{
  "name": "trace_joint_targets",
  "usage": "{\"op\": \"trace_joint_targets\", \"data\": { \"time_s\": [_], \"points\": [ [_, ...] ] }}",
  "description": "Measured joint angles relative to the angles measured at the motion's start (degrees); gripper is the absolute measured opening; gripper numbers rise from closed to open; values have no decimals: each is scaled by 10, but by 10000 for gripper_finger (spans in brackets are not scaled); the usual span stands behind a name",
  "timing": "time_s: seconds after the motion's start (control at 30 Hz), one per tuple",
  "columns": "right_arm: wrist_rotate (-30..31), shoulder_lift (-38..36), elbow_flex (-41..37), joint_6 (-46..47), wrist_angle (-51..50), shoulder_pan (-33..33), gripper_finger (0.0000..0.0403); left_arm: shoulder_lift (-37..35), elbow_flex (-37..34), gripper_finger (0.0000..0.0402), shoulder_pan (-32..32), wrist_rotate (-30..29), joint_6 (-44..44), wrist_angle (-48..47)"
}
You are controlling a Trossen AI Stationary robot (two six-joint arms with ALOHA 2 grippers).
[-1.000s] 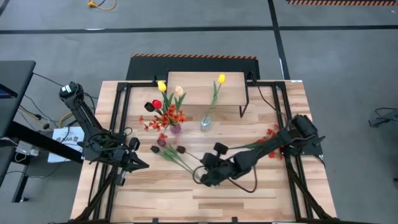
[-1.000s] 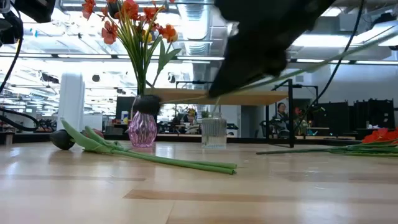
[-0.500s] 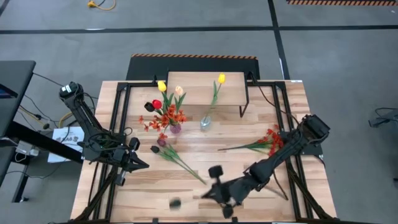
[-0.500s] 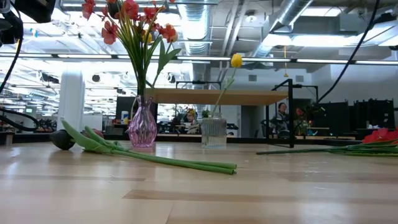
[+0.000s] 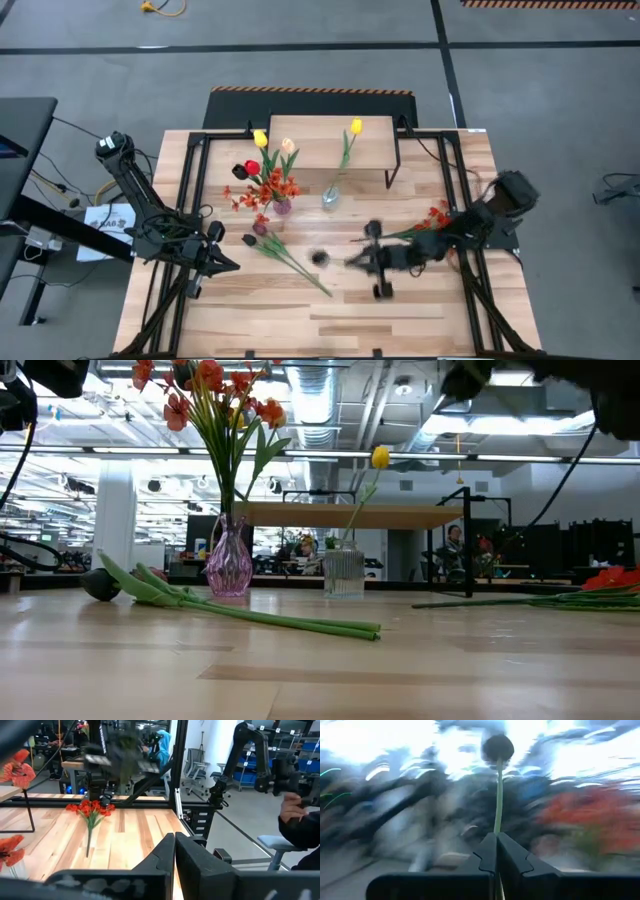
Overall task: Pick and place flowers into a vace then onto a shelf
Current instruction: Put the right black tulip into the transparent vase
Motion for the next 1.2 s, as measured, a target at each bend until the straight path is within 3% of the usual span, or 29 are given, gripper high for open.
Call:
{"op": "trace_joint_targets", "data": {
  "time_s": [0.07, 0.17, 0.33, 0.5, 0.6, 0.83, 1.2],
  "points": [
    [24, 4, 16, 2, 56, -13, 0, 0, 0, 0, 0, 0, 0, -1],
    [17, 19, 37, -6, 11, -31, 0, -3, 0, 0, 0, -1, 1, -2],
    [21, 36, 73, 7, 55, -66, 0, -3, 0, 0, 0, -2, 0, -2],
    [-43, 66, 99, 66, 53, -86, 0, -3, 0, 0, 0, -3, 8, -2],
    [-52, 105, 120, 90, 43, -91, 0, -3, 0, 0, 0, -3, 25, 4],
    [-112, 187, 221, 110, 36, -79, 0, -2, 0, 0, 0, 5, 25, 9],
    [-143, 299, 390, 123, -52, -69, 0, 84, 0, 0, 4, 86, 98, 181]
  ]
}}
